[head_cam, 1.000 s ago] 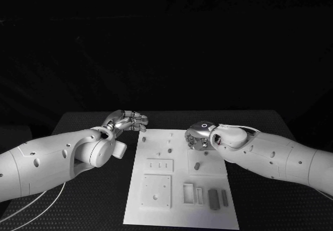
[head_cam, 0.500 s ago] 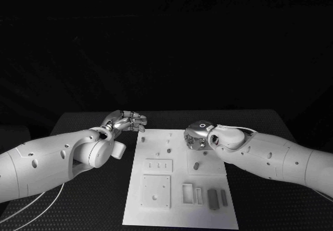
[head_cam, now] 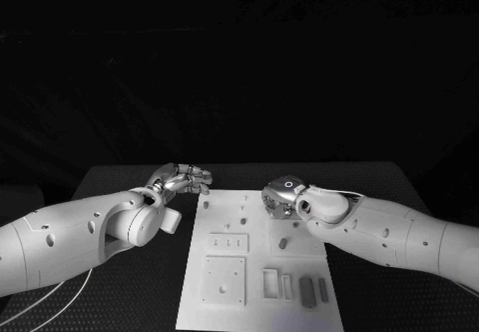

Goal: Assemble the parts on the task board

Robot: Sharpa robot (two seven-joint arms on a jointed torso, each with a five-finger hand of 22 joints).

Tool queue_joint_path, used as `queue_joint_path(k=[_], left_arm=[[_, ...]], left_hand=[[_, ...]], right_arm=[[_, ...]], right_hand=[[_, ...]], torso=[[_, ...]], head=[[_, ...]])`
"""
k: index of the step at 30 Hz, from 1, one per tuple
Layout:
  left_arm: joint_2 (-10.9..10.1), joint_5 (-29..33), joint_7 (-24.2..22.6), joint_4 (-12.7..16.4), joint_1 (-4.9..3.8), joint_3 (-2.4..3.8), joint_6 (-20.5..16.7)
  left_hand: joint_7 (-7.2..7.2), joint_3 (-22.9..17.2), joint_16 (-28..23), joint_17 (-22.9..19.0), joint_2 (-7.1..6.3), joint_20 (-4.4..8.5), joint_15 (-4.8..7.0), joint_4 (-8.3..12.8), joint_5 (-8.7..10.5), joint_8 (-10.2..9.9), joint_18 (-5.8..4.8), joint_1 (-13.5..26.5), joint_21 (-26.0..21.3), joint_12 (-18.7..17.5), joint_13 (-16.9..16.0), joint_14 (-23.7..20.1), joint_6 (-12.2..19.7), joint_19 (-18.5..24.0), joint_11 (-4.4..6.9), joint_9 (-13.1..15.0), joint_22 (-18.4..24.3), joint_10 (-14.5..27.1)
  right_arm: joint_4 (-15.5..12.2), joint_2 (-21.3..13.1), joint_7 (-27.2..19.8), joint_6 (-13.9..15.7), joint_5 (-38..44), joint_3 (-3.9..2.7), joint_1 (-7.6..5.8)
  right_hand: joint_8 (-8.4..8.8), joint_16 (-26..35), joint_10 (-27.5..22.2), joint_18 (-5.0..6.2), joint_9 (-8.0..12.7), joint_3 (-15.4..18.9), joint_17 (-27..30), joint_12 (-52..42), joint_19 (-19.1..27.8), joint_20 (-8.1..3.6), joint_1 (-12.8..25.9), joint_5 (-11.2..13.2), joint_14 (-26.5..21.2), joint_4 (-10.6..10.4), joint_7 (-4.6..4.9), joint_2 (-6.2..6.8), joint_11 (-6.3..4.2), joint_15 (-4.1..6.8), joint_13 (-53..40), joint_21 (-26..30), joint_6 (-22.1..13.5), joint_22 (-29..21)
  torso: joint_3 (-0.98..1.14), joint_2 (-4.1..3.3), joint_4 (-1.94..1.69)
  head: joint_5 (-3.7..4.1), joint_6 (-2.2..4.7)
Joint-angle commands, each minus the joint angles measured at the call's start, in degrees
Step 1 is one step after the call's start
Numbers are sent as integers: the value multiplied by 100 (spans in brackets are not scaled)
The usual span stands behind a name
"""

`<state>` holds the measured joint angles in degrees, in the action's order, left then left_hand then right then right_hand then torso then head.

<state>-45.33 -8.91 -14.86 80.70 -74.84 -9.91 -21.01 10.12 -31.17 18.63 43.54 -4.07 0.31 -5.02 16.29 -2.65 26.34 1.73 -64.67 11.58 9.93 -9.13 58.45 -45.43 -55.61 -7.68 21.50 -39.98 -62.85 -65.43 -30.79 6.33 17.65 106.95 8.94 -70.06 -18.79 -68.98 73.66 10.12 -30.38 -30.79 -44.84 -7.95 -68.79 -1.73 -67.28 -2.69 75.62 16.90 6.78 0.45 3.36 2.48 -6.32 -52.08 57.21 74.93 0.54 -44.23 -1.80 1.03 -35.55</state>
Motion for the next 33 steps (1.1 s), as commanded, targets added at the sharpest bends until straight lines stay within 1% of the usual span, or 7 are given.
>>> queue_joint_path(k=[1, 6, 11, 21, 26, 29, 33], left_arm=[[11, 25, -48, 16, -9, 6, 42], [23, 25, -54, 11, -9, 6, 39], [23, 25, -60, 4, -9, 6, 37], [65, 21, -66, -21, -19, 7, 43], [71, 17, -67, -37, -40, 7, 45], [76, 21, -72, -32, -58, 7, 62], [88, 21, -72, -19, -97, 7, 60]], left_hand=[[48, 24, -21, 6, 2, 17, -16, 9, -28, -40, 50, 37, -40, -36, 7, 32, -3, -2, -35, -5, 8, 3], [47, 22, -24, 7, 3, 17, -17, 10, -28, -42, 49, 34, -42, -39, 7, 31, -4, -2, -36, -5, 8, 4], [47, 22, -26, 9, 1, 16, -17, 10, -28, -44, 49, 32, -44, -43, 7, 31, -4, -2, -37, -4, 8, 4], [45, 28, -33, 13, -12, 15, -19, 10, -27, -49, 46, 36, -49, -52, 7, 31, -5, -1, -40, -3, 9, 3], [44, 29, -35, 14, -14, 15, -19, 10, -27, -50, 46, 36, -50, -53, 7, 30, -5, -1, -40, -3, 10, 2], [48, 38, -40, 17, -19, 12, -21, 2, -27, -54, 43, 51, -54, -60, 6, 30, -5, -1, -42, -3, 10, 1], [50, 46, -47, 20, -23, 12, -23, -5, -27, -59, 42, 68, -57, -68, 6, 30, -6, -2, -43, -2, 11, -1]], right_arm=[[-48, 40, 423, 254, 382, -8, -45], [-59, 163, 587, 340, 522, -10, -91], [-33, 305, 694, 397, 674, -10, -105], [108, 558, 893, 464, 754, -11, -109], [178, 639, 960, 503, 798, -12, -108], [239, 707, 960, 520, 798, -13, -107], [352, 807, 928, 526, 798, -13, -102]], right_hand=[[-19, -36, 167, 488, -85, -23, -3, -26, 27, -51, -36, -21, -32, -3, -5, 12, -23, 77, -13, -40, 60, 141], [-23, -43, 186, 488, -88, -25, 3, -28, 33, -49, -37, -21, -42, -4, -10, 24, -31, 85, -21, -52, 79, 138], [-24, -47, 194, 488, -89, -25, 7, -26, 37, -46, -38, -21, -48, -3, -14, 36, -34, 88, -25, -59, 89, 137], [-23, -51, 199, 488, -89, -27, 12, -23, 43, -44, -38, -21, -54, -4, -15, 45, -37, 91, -28, -65, 95, 135], [-22, -53, 203, 488, -89, -26, 14, -21, 46, -43, -37, -21, -58, -3, -17, 54, -39, 93, -30, -68, 99, 134], [-22, -54, 205, 488, -89, -27, 16, -20, 47, -42, -37, -21, -60, -3, -18, 58, -40, 94, -32, -70, 102, 133], [-21, -56, 207, 488, -88, -28, 18, -18, 50, -41, -38, -22, -62, -3, -19, 63, -41, 96, -33, -72, 105, 132]], torso=[[-4, -11, -12], [-15, -18, -29], [-2, -22, -22], [-4, -33, -27], [-6, -33, -15], [0, -40, -22], [-7, -65, -44]], head=[[-31, 23], [-25, 49], [-43, 69], [-76, 93], [-102, 102], [-105, 118], [-108, 137]])
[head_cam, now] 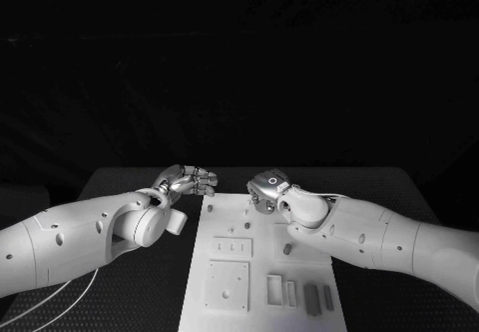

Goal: Assemble the parts on the task board

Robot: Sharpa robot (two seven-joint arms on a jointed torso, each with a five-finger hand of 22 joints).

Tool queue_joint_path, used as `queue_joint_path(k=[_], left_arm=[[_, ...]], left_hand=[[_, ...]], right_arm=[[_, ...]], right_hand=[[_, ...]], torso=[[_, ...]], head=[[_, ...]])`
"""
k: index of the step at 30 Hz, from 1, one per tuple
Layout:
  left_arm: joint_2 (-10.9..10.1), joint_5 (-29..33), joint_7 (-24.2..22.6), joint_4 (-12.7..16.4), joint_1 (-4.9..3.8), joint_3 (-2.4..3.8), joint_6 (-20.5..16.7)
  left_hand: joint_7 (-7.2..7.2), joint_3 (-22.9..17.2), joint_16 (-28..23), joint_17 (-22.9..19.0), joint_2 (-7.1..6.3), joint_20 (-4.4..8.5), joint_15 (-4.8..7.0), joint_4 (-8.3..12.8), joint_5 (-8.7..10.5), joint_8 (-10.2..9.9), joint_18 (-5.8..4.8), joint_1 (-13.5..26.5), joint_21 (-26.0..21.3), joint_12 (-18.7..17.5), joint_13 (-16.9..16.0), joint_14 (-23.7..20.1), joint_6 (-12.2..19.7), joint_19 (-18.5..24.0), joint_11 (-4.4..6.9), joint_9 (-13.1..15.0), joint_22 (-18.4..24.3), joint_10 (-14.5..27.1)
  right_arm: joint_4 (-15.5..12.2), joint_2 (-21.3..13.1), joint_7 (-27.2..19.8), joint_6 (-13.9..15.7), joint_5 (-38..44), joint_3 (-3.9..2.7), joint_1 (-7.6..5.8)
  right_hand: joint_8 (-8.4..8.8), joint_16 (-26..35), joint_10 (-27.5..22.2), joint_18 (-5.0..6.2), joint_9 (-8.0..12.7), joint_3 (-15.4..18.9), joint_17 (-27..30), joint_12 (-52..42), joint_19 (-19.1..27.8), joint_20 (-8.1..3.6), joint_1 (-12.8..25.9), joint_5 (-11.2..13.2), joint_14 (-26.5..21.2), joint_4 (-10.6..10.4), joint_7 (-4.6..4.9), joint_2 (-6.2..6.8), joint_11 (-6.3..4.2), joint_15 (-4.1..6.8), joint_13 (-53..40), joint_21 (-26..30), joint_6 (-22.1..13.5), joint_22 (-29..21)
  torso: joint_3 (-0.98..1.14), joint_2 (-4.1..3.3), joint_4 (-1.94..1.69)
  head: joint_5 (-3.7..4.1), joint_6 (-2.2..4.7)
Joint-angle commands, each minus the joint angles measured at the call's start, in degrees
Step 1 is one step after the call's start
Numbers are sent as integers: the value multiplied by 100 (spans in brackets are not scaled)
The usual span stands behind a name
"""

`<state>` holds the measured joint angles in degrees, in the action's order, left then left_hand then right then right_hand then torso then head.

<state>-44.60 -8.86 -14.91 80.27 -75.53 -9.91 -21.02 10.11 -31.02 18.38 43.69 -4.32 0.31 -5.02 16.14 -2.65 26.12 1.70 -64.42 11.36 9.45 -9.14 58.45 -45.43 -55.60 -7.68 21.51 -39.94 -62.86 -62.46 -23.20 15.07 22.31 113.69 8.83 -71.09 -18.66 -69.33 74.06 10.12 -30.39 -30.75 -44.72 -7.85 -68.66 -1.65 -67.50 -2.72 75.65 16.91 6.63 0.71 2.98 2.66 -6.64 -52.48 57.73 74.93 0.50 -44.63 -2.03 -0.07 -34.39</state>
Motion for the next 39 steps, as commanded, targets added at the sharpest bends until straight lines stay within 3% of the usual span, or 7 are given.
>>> queue_joint_path(k=[1, 7, 15, 22, 28, 39], left_arm=[[23, 17, -68, 24, -41, 6, 63], [38, 17, -71, 56, -88, 6, 68], [43, 13, -68, 78, -145, 6, 63], [71, -2, -66, 41, -157, 5, 55], [104, -1, -65, 15, -156, 2, 59], [72, -1, -62, 34, -156, 2, 57]], left_hand=[[50, 31, -23, 6, 1, 13, -23, 10, -27, -38, 45, 43, -36, -20, 7, 29, -5, -3, -43, -2, 7, -1], [49, 31, -26, 8, 0, 14, -22, 12, -27, -40, 46, 43, -38, -24, 6, 30, -6, -3, -43, -2, 7, -2], [49, 36, -33, 12, -4, 13, -23, 8, -27, -45, 45, 55, -43, -33, 6, 30, -8, -3, -44, 0, 8, -4], [48, 35, -37, 14, -5, 14, -23, 10, -27, -47, 46, 53, -45, -37, 5, 29, -8, -3, -44, 0, 8, -4], [47, 35, -40, 16, -5, 13, -23, 9, -27, -50, 45, 55, -47, -41, 5, 29, -7, -4, -45, 0, 8, -4], [45, 34, -46, 19, -4, 13, -24, 12, -27, -57, 45, 54, -52, -54, 7, 28, -2, -2, -49, 0, 9, 4]], right_arm=[[76, 67, 50, 63, 125, -1, 2], [126, 125, 24, 95, 125, -1, 17], [107, 167, 9, 112, 122, -1, 19], [119, 183, 14, 117, 119, -1, 32], [151, 182, 11, 145, 122, -1, 32], [151, 174, 96, 199, 215, -1, 32]], right_hand=[[-34, -21, 167, 488, -88, -32, 7, -29, 38, -49, -17, -18, -66, -4, -5, 39, -3, 77, -1, -33, 54, 132], [-30, -22, 166, 488, -86, -36, 11, -23, 44, -47, -21, -18, -71, -4, -5, 44, -3, 78, -2, -34, 54, 131], [-27, -23, 166, 488, -85, -39, 15, -19, 48, -45, -24, -18, -74, -4, -5, 49, -3, 78, -3, -34, 55, 129], [-26, -25, 167, 488, -84, -41, 17, -17, 51, -44, -25, -18, -76, -4, -5, 50, -4, 78, -4, -35, 57, 128], [-24, -26, 168, 488, -83, -44, 19, -15, 53, -43, -27, -18, -77, -4, -5, 51, -4, 79, -5, -36, 58, 128], [-22, -30, 169, 488, -82, -47, 23, -11, 56, -42, -32, -18, -79, -3, -5, 60, -5, 80, -7, -39, 61, 127]], torso=[[-6, -33, -29], [-31, -79, -76], [-56, -125, -105], [-47, -144, -101], [-55, -148, -98], [-48, -149, -104]], head=[[2, 20], [7, 15], [16, 9], [-9, 7], [3, 8], [-3, -8]])
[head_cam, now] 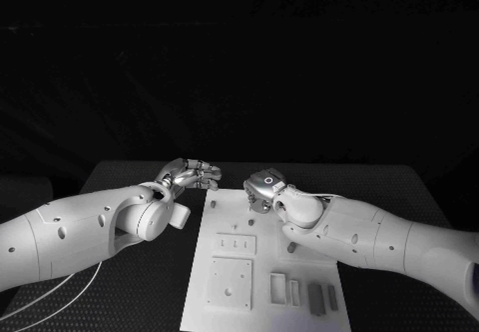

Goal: Assemble the parts on the task board

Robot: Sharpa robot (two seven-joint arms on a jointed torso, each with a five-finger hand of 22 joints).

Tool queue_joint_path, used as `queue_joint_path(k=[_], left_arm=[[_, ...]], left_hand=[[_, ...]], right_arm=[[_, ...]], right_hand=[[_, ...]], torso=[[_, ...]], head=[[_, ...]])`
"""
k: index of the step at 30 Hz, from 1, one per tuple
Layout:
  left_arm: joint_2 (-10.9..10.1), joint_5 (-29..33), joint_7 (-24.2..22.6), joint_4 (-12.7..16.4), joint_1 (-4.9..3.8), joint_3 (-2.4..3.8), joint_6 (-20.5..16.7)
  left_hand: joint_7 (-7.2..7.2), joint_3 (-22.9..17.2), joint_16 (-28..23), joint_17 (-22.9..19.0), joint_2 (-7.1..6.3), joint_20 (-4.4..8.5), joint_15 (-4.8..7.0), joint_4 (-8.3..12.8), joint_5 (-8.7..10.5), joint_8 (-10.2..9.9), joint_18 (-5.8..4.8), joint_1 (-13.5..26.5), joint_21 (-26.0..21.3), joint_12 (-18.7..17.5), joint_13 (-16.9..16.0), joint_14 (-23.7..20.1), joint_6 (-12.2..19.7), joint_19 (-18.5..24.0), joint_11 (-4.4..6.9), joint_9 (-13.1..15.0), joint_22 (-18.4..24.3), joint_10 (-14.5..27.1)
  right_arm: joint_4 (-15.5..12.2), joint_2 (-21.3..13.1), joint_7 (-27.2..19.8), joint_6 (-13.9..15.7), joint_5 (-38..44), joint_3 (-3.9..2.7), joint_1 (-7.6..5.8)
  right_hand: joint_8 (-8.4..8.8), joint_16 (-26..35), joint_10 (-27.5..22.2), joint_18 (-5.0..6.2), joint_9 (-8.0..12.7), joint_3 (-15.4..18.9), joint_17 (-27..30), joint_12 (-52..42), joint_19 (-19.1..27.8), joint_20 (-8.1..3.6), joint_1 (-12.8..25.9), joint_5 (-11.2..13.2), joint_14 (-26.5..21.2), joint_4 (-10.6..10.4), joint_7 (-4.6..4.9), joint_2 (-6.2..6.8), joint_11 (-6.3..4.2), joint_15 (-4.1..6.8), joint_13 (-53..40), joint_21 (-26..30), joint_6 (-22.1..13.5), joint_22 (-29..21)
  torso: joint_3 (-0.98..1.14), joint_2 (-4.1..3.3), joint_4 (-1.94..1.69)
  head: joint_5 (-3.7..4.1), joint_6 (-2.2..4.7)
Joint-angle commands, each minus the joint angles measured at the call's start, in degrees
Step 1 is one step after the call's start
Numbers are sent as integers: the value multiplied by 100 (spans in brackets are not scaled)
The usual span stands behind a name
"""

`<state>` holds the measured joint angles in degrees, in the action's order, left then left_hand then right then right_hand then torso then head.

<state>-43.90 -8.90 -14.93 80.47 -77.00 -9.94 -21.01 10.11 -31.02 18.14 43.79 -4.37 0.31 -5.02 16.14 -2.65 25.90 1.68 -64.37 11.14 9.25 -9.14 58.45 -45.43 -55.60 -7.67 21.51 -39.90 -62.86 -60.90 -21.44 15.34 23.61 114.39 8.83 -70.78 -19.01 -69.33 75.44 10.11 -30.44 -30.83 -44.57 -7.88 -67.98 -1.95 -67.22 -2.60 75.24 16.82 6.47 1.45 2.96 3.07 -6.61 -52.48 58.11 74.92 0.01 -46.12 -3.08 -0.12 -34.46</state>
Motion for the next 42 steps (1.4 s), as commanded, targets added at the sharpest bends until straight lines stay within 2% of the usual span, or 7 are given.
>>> queue_joint_path(k=[1, 12, 21, 42], left_arm=[[2, 2, -60, 12, -10, 5, 56], [9, 2, -55, 6, -10, 5, 67], [12, 2, -55, -5, -10, 5, 65], [6, 2, -64, -1, -10, 5, 44]], left_hand=[[45, 34, -23, 10, 0, 13, -24, 12, -27, -36, 47, 49, -30, -36, 8, 28, -2, -3, -49, 0, 5, 5], [43, 33, -27, 13, 0, 13, -24, 14, -27, -39, 47, 45, -32, -44, 8, 28, -1, -3, -51, 1, 6, 7], [42, 33, -31, 16, -1, 12, -25, 14, -27, -43, 47, 45, -35, -50, 8, 29, -1, -4, -54, 2, 6, 9], [41, 29, -41, 24, 5, 13, -25, 15, -27, -49, 47, 38, -41, -63, 6, 32, -3, -7, -55, 5, 6, 4]], right_arm=[[-5, -3, 76, 70, 148, -1, 1], [15, 15, 135, 41, 223, -1, 1], [61, 47, 112, -83, 205, -1, 6], [89, 44, 51, -268, 115, -1, 12]], right_hand=[[14, -30, 31, 489, -77, -39, 9, -7, -13, -12, -62, -31, -38, 7, 11, -14, -3, 39, -10, -39, 23, 127], [15, -37, 37, 489, -77, -42, 12, -4, -11, -11, -68, -31, -39, 6, 9, -4, -5, 41, -14, -44, 30, 127], [17, -40, 39, 489, -76, -45, 15, -2, -10, -10, -70, -31, -41, 5, 9, 0, -5, 42, -16, -47, 33, 126], [29, -44, 35, 489, -71, -51, 25, 12, 3, -5, -65, -31, -48, 4, 13, -4, -2, 39, -18, -47, 29, 123]], torso=[[1, 1, 4], [3, -2, 8], [-4, -9, 4], [-6, -18, 2]], head=[[-1, -2], [-2, 4], [15, 13], [-9, -14]])
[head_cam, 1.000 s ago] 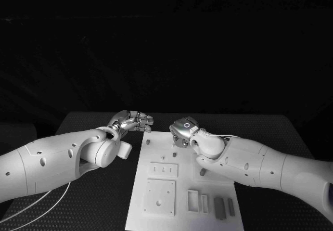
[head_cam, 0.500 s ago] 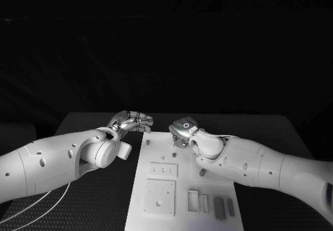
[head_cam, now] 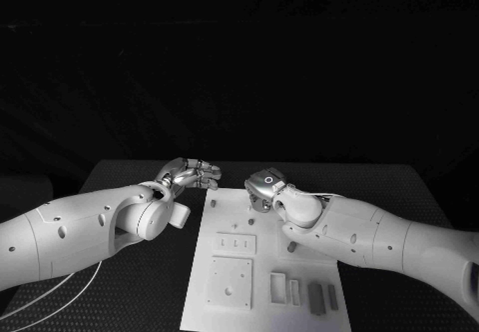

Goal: Assemble the parts on the task board

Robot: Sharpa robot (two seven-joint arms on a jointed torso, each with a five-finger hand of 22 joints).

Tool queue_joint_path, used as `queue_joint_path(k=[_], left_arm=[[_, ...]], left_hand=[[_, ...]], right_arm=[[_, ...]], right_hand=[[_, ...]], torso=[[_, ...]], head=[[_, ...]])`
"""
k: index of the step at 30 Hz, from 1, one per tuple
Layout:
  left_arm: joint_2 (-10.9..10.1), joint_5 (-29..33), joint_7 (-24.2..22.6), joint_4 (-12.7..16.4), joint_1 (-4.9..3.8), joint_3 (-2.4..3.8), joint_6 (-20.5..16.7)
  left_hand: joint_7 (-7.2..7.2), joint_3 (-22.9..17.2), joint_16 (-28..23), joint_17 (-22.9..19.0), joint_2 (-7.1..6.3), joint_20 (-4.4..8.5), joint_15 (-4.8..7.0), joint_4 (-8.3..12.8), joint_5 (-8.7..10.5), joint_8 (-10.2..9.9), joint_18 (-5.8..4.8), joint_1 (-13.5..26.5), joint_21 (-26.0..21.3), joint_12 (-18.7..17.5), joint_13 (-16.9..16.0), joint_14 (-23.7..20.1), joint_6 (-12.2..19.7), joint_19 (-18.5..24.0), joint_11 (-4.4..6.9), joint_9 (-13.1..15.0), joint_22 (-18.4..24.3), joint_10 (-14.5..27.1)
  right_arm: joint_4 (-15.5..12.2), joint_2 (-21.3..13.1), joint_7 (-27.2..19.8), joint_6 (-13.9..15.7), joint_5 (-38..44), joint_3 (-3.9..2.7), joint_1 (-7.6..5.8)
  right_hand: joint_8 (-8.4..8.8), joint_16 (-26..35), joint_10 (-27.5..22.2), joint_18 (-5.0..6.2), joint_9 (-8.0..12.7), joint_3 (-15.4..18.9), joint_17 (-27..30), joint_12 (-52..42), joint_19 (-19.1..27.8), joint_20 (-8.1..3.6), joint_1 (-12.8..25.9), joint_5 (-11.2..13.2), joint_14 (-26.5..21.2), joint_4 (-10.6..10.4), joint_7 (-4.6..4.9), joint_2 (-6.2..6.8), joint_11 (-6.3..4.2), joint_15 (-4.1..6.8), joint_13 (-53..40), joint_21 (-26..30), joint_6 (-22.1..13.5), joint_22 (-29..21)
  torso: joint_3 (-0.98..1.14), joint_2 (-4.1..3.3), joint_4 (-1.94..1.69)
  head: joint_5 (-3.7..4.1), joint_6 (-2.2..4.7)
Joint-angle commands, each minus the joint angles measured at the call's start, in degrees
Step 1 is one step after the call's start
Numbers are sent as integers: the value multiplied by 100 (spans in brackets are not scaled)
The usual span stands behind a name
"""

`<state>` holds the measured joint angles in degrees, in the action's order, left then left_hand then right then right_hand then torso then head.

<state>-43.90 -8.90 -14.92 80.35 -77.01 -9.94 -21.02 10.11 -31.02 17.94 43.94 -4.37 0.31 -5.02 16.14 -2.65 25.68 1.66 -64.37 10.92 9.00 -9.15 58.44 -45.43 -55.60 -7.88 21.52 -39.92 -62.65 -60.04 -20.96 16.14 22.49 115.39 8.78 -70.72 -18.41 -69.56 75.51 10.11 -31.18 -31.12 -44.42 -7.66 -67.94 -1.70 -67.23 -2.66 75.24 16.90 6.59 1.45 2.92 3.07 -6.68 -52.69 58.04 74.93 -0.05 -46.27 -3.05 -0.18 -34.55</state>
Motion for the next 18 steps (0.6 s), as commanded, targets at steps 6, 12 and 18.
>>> queue_joint_path(k=[6, 12, 18], left_arm=[[5, 3, -62, 15, -9, 5, 45], [19, 3, -60, -2, -9, 5, 43], [35, 3, -66, -21, -9, 2, 44]], left_hand=[[41, 29, -23, 11, 3, 12, -25, 15, -26, -28, 49, 38, -21, -42, 7, 33, -3, -7, -34, 5, 7, -17], [41, 29, -25, 13, 2, 12, -25, 15, -27, -30, 49, 37, -23, -46, 7, 33, -2, -8, -36, 6, 7, -15], [45, 32, -34, 18, -1, 11, -27, 13, -26, -40, 48, 40, -28, -68, 11, 32, 5, -8, -46, 6, 8, 4]], right_arm=[[20, -10, -49, -203, -18, 3, 6], [56, 11, -87, -60, -106, 3, 5], [124, 28, -167, -2, -273, 4, 3]], right_hand=[[-28, -22, 28, 489, 4, -23, 12, -8, 3, -28, -63, -25, -49, -4, 2, -2, 3, 38, -11, -27, 35, 123], [27, 13, -45, 489, 27, -32, 53, 53, 54, -13, -56, -22, -91, -5, 25, 34, 33, 7, 1, 2, -33, 110], [336, 112, -517, 489, 177, -16, 190, 354, 131, 24, 15, -22, -116, -19, 242, 361, 251, -204, 115, 102, -523, 74]], torso=[[-1, -3, 1], [2, -5, 6], [-3, -9, 4]], head=[[-7, -18], [-12, -18], [-2, -17]])
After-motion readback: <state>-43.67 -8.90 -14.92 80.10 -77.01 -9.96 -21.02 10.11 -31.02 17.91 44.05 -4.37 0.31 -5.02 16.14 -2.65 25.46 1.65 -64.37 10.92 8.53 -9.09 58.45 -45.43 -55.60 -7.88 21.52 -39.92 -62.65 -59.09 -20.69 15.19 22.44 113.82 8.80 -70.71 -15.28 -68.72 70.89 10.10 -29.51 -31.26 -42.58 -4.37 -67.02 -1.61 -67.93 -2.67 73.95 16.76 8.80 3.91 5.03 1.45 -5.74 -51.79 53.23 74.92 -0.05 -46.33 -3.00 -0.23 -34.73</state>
